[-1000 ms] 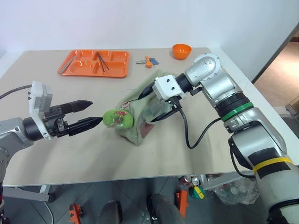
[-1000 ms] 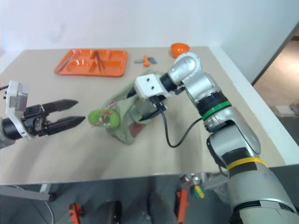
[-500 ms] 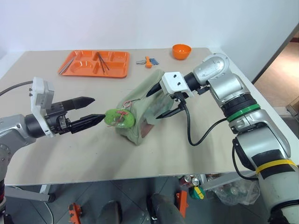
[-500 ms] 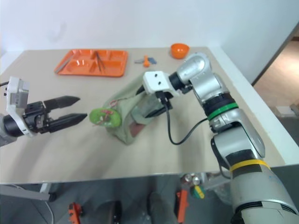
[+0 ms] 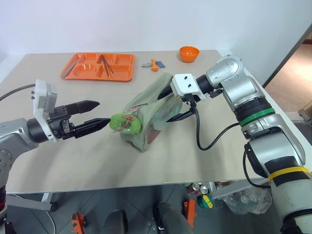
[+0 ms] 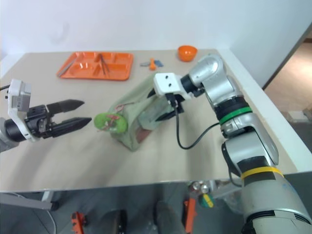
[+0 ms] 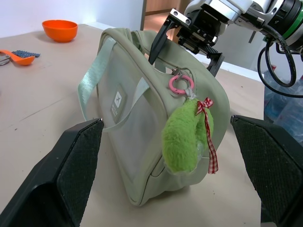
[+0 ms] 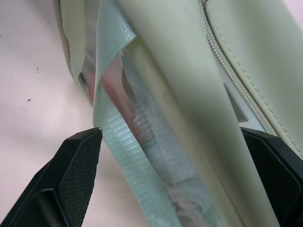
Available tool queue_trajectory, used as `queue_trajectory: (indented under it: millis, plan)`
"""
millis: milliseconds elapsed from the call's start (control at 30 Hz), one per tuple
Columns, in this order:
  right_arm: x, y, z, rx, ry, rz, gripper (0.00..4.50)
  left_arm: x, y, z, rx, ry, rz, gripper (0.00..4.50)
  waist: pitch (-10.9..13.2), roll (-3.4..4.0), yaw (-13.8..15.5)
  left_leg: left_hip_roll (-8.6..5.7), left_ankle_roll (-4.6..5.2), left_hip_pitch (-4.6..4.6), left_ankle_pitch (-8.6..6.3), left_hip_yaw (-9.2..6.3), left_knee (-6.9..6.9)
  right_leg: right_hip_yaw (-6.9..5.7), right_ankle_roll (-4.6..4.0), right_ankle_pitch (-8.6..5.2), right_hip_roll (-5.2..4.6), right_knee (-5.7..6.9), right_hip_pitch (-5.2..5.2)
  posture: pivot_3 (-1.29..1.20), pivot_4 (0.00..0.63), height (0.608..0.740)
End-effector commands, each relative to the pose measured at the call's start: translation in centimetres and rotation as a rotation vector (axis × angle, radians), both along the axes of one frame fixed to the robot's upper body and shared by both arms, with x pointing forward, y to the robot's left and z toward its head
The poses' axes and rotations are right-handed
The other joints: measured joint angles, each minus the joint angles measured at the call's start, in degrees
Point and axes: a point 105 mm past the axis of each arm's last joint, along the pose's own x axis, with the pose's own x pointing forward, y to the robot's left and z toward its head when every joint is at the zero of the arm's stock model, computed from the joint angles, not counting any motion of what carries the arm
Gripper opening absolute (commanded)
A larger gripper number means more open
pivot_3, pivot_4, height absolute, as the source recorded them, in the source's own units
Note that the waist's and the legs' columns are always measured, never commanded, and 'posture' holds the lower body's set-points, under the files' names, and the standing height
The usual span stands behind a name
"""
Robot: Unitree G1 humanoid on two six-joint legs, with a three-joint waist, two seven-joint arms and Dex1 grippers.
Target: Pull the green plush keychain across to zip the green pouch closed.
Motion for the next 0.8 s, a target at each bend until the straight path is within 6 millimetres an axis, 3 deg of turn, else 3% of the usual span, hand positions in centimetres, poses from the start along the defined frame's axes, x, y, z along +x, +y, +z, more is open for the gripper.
queue_trajectory:
  millis: [33,233,800]
  plan:
    - [-0.60,0.40,1.75,0.042,-0.010,0.044,4.24,-0.29,0.09,0.97,0.001,-0.038,-0.003,4.48,0.0,0.00,0.0,0.00,0.00,0.00,0.00,0.00,0.00,0.00,0.00,0.00,0.00,0.00,0.00,0.00,0.150,0.740]
    - [-0.72,-0.12,1.21,0.013,0.000,0.039,4.24,-0.12,-0.07,1.01,0.004,-0.039,-0.012,4.48,0.0,0.00,0.0,0.01,0.00,0.00,0.00,-0.03,-0.01,-0.01,-0.03,-0.03,0.01,0.01,0.00,0.00,0.150,0.740]
    - [-1.37,-0.25,2.08,0.121,0.032,0.018,4.24,0.20,-0.20,0.92,0.003,-0.035,-0.026,4.48,0.0,0.00,0.0,0.01,0.00,0.00,0.00,-0.06,-0.01,-0.05,-0.06,-0.05,0.02,0.04,0.00,0.00,0.150,0.740]
